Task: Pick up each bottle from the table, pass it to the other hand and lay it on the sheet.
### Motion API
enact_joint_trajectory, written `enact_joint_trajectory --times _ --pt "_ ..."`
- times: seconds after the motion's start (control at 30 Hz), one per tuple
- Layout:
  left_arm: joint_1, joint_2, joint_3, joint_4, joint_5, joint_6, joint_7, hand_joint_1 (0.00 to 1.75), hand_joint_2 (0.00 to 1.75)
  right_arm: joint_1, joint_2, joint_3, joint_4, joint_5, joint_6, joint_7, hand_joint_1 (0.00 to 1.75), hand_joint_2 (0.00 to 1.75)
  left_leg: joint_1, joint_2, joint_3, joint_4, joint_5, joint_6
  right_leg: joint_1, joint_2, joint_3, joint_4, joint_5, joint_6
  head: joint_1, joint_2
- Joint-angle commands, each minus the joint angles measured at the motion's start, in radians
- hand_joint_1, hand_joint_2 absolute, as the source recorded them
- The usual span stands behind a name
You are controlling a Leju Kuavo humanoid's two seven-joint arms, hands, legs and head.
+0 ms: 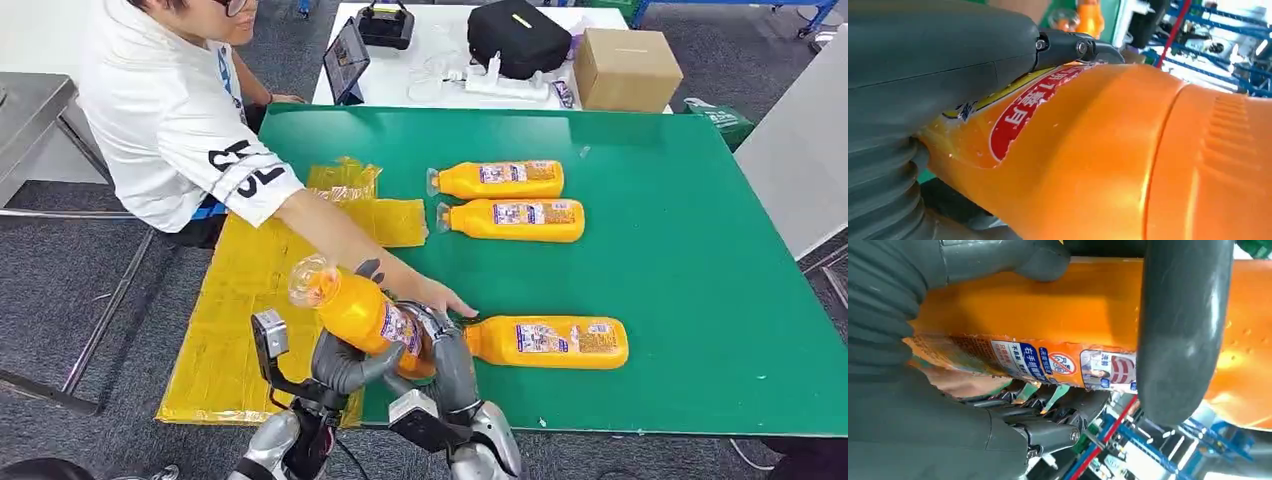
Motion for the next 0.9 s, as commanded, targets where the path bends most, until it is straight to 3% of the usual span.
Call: enact_joint_trajectory --times 0.03,0.33,0.4,0.43,0.47,0.67,0.73,0.9 --pt "-0.033 0.002 -0.039 0.046 0.025 -0.022 0.008 1.75 1.75 -0.041 0.019 0.126 0.194 -0.002 0.011 -0.006 1.75 1.75 0.002 -0.001 0.003 -0.001 -0.001 -0.001 0.002 -0.002 0.004 -0.002 0.0 -0.002 0.0 0.0" --pt "-0.023 0.003 -0.042 0.024 0.014 -0.012 -0.001 1.75 1.75 -0.038 0.016 0.108 0.154 -0.008 0.011 0.002 1.75 1.75 0.001 -0.001 0.002 0.0 0.0 -0.001 0.002 -0.002 0.002 -0.001 0.0 -0.002 0.0 0.0" --pt "-0.022 0.001 -0.039 0.017 0.019 -0.015 -0.004 1.75 1.75 -0.037 0.017 0.105 0.147 -0.01 0.005 0.001 1.66 1.75 0.001 -0.001 0.002 0.0 -0.001 -0.001 0.002 -0.002 0.003 -0.001 0.0 -0.002 0.0 0.0" --pt "-0.02 -0.001 -0.035 0.012 0.021 -0.012 -0.005 1.75 1.75 -0.034 0.019 0.1 0.14 -0.014 0.001 0.001 0.09 1.75 0.001 -0.001 0.001 0.0 0.0 -0.001 0.002 -0.002 0.002 -0.001 0.0 -0.002 0.0 0.0" --pt "-0.015 -0.003 -0.028 0.004 0.025 -0.005 -0.007 1.75 1.75 -0.029 0.02 0.093 0.124 -0.029 0.013 0.003 0.0 0.0 0.001 -0.001 0.001 0.0 0.0 -0.001 0.001 -0.002 0.002 -0.001 0.0 -0.001 0.0 0.0" --pt "-0.018 -0.002 0.007 -0.03 -0.032 0.098 -0.047 1.75 1.75 0.016 -0.014 0.056 -0.061 -0.179 0.209 -0.001 0.0 0.0 0.001 0.0 0.0 0.001 0.0 -0.001 0.001 -0.001 0.0 0.0 0.0 -0.001 0.0 0.0" --pt "-0.028 -0.002 0.02 -0.036 -0.048 0.121 -0.054 1.75 1.75 0.031 -0.026 0.041 -0.121 -0.185 0.223 0.006 0.0 0.0 0.001 -0.003 -0.001 0.001 0.0 -0.001 0.001 -0.004 0.001 0.0 -0.001 -0.001 0.0 0.0" --pt "-0.071 -0.015 0.097 -0.058 -0.183 0.342 -0.118 1.75 1.75 0.088 -0.022 -0.051 -0.305 -0.263 0.205 -0.008 0.0 0.0 0.001 -0.002 -0.001 0.001 0.0 -0.001 0.001 -0.003 0.0 0.0 0.0 -0.001 0.0 0.0"
